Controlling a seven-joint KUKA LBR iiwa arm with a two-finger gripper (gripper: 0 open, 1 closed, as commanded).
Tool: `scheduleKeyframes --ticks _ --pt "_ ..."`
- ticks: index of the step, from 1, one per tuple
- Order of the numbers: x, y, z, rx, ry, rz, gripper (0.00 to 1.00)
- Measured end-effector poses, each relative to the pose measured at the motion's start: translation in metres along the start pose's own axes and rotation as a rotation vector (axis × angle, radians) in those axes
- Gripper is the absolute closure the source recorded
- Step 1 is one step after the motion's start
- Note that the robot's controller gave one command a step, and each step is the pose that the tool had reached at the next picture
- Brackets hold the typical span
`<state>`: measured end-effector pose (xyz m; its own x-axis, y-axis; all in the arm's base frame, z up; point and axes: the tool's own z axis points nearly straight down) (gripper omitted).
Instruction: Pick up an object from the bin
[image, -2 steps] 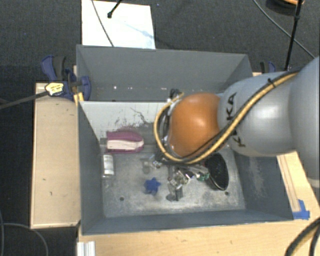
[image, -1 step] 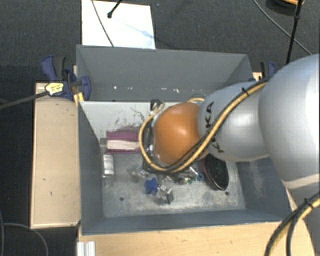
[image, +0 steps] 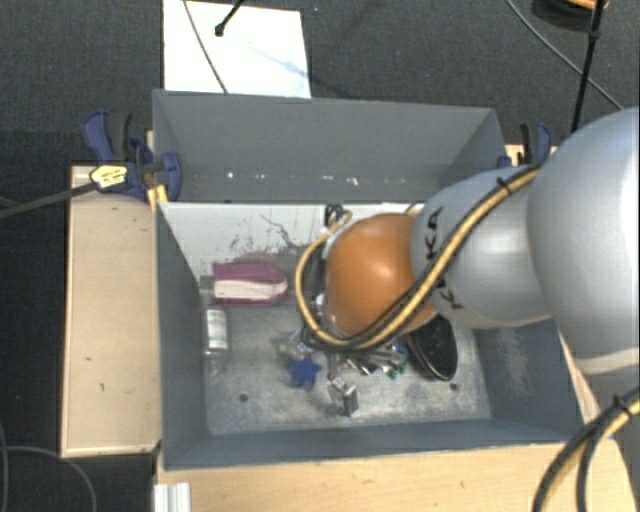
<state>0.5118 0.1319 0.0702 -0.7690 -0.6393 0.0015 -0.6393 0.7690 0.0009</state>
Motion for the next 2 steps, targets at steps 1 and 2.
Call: scheduleKeyframes --ticks 1,2 --pt "0.0 0.0 -0.001 0.0 -0.001 0.002 1.0" --pt "-0.002 0.0 -0.042 0.003 -0.008 0.005 1.0"
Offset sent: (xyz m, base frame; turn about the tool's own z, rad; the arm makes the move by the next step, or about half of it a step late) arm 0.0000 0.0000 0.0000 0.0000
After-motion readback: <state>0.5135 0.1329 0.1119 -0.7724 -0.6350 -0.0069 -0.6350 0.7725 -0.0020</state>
